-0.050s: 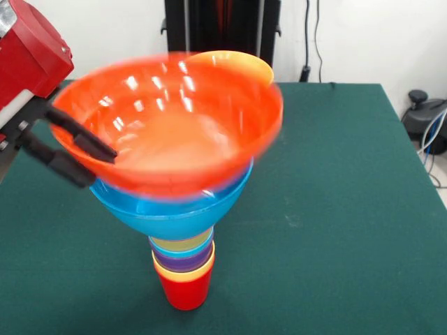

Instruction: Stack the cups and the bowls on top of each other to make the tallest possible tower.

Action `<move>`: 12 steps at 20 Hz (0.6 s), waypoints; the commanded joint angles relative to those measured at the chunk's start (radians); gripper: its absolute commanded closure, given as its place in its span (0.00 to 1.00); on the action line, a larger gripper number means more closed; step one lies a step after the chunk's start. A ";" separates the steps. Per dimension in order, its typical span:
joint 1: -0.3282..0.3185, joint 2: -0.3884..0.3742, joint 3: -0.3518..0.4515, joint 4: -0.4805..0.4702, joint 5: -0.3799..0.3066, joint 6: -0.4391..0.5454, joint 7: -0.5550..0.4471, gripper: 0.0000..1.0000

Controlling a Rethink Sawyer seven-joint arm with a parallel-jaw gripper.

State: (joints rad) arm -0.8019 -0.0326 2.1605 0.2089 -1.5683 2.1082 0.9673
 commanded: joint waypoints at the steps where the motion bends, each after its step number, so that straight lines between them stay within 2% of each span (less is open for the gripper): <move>1: 0.009 0.000 -0.059 -0.066 -0.050 -0.046 -0.294 0.00; 12: 0.009 -0.002 -0.056 -0.069 -0.058 -0.049 -0.285 0.00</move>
State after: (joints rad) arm -0.8020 -0.0326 2.1605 0.2089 -1.5683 2.1079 0.9671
